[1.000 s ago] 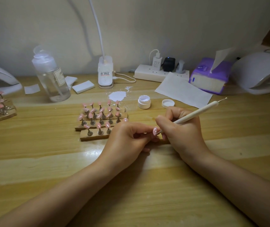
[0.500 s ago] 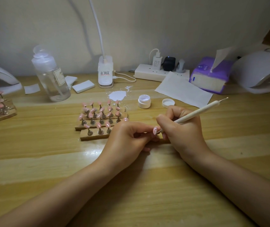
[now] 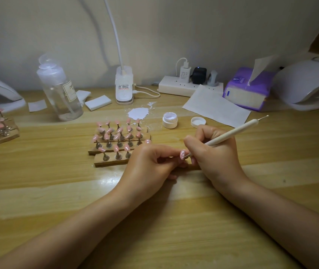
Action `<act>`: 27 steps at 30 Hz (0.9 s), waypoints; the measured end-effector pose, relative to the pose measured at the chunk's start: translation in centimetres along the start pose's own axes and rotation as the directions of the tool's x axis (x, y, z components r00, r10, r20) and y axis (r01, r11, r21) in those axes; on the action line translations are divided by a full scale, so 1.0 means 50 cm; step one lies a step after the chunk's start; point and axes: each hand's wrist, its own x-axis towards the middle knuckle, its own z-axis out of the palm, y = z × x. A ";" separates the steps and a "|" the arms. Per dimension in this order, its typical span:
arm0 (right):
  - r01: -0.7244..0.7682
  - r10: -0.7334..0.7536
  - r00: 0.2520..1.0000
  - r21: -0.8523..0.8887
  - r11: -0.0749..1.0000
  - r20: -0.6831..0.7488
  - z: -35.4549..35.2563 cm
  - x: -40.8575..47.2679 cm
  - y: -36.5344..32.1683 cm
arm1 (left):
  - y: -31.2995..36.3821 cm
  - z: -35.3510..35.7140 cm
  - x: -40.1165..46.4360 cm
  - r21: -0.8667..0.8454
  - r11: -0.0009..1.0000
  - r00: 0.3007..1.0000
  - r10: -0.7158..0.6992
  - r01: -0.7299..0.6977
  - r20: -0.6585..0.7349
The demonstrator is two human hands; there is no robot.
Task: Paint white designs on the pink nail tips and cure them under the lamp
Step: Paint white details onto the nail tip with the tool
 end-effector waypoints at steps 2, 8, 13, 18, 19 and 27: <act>0.001 -0.001 1.000 -0.002 1.000 0.008 -0.001 -0.001 0.000 | 0.000 0.000 0.000 0.001 1.000 1.000 0.001 -0.001 -0.001; 0.011 -0.011 1.000 -0.019 1.000 -0.009 0.000 0.000 0.002 | 0.000 0.000 -0.001 0.000 1.000 1.000 -0.002 0.002 -0.001; 0.006 -0.006 1.000 -0.004 1.000 -0.002 -0.001 -0.001 0.001 | 0.001 0.000 -0.001 -0.006 1.000 1.000 0.000 0.000 0.004; 0.008 -0.008 1.000 -0.003 1.000 0.006 0.000 0.000 0.001 | 0.001 0.000 -0.001 -0.005 1.000 1.000 -0.001 0.001 0.004; 0.009 -0.009 1.000 0.000 1.000 0.005 0.000 0.000 0.001 | 0.001 0.000 -0.001 -0.006 1.000 1.000 -0.001 0.001 0.004; 0.011 -0.011 1.000 -0.001 1.000 -0.002 0.000 0.000 0.003 | 0.001 0.000 -0.001 -0.011 1.000 1.000 -0.014 0.014 0.006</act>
